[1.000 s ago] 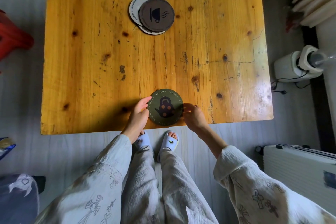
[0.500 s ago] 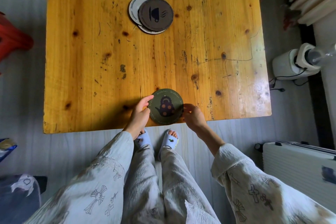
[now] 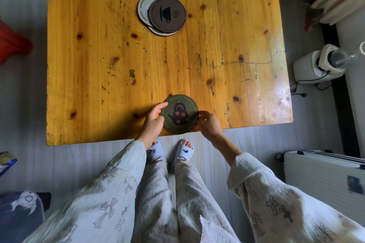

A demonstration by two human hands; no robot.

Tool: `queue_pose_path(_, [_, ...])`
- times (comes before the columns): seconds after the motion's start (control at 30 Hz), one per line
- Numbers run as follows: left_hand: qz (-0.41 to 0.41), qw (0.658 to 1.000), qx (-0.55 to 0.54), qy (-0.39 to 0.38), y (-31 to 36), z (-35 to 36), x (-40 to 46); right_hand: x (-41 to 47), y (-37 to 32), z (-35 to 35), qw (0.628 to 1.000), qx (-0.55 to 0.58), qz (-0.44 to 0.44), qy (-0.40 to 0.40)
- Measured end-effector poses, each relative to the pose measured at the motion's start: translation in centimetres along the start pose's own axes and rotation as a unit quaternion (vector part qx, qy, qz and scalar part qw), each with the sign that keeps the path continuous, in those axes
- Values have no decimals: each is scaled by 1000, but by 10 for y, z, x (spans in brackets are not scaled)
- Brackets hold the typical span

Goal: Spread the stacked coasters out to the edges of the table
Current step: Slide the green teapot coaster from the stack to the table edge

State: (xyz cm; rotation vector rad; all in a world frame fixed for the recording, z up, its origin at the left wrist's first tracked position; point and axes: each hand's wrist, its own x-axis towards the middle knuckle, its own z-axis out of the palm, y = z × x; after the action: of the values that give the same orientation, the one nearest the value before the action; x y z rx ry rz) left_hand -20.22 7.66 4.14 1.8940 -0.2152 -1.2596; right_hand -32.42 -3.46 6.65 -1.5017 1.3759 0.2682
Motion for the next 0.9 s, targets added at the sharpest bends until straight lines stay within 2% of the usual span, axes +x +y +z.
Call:
queue_pose_path(0.27, [2, 1000, 15, -17, 9, -5, -7, -3, -1, -3, 1000, -8, 0, 1])
queue_pose_path(0.47, [47, 994, 101, 1, 7, -17, -12, -15, 3, -13, 1000, -25, -6, -10])
queue_pose_path(0.53, [114, 981, 148, -57, 50, 11, -40, -55, 14, -64, 996, 31, -28, 83])
queue_pose_path(0.73, [100, 988, 101, -53, 64, 12, -49, -65, 14, -77, 991, 89, -55, 85])
queue_pose_path(0.9, [163, 980, 98, -53, 103, 73, -84, -91, 41, -145, 975, 133, -107, 140])
